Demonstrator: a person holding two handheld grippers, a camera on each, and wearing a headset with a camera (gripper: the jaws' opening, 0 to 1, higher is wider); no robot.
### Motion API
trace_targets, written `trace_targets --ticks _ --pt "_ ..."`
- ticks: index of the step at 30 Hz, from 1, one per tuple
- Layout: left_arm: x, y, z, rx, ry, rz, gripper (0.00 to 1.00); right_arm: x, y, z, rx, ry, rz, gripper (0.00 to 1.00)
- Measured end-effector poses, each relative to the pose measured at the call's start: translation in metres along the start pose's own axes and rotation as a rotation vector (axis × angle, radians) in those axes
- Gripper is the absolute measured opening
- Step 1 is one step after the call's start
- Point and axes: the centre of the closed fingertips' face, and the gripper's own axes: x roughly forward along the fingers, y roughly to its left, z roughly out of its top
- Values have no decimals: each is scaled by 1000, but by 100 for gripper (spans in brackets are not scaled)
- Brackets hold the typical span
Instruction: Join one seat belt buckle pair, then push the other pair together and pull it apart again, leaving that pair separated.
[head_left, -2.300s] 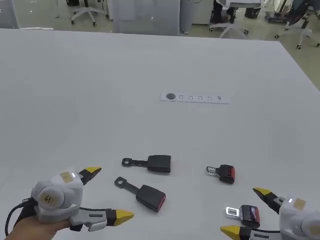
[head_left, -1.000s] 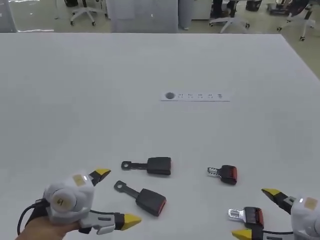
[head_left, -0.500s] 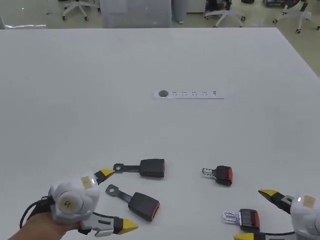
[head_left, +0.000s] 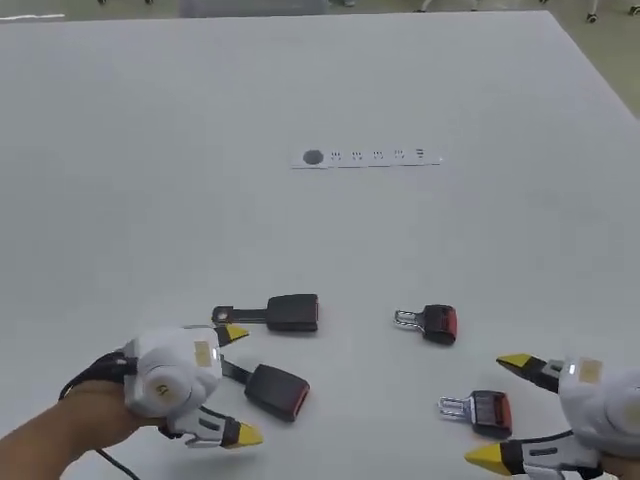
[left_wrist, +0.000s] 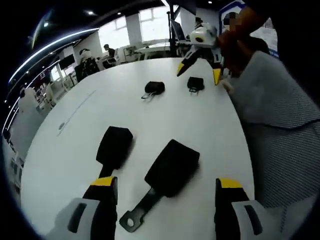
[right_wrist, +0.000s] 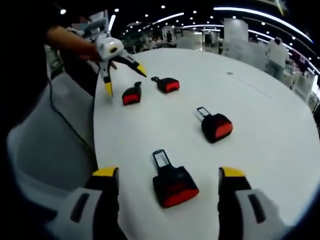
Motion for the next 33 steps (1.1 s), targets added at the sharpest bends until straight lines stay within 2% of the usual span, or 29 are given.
trace_targets --ticks 2,5,8,10,14,16,17,19,20,21,26,29,33 --pt "3 1 -3 27 20 -12 81 1 1 -2 8 4 21 82" --pt "10 2 -2 40 23 -38 80 1 0 -5 -4 20 38 80" --pt "14 3 0 70 23 -60 73 1 -1 -9 -2 32 57 78" --pt "17 6 0 68 26 -69 66 2 -1 -12 -3 46 76 76" --pt "22 2 0 104 40 -103 63 1 0 -14 -16 57 101 71" --pt "24 0 -5 129 68 -125 62 2 1 -16 -25 69 114 67" --pt "25 0 -1 110 45 -133 61 2 2 -18 -28 78 122 65" --pt "27 3 -2 102 52 -135 61 3 4 -24 -44 103 138 60" --pt "27 2 -2 93 54 -143 61 4 4 -22 -77 83 142 59" --pt "26 1 -2 94 54 -150 60 2 4 -25 -86 101 140 58" --pt "28 -3 -2 102 63 -192 56 1 -1 -24 -86 102 147 52" --pt "28 -3 1 120 63 -202 53 0 -3 -27 -152 128 163 49" --pt "30 0 3 110 63 -199 45 0 -7 -26 -146 123 166 44"
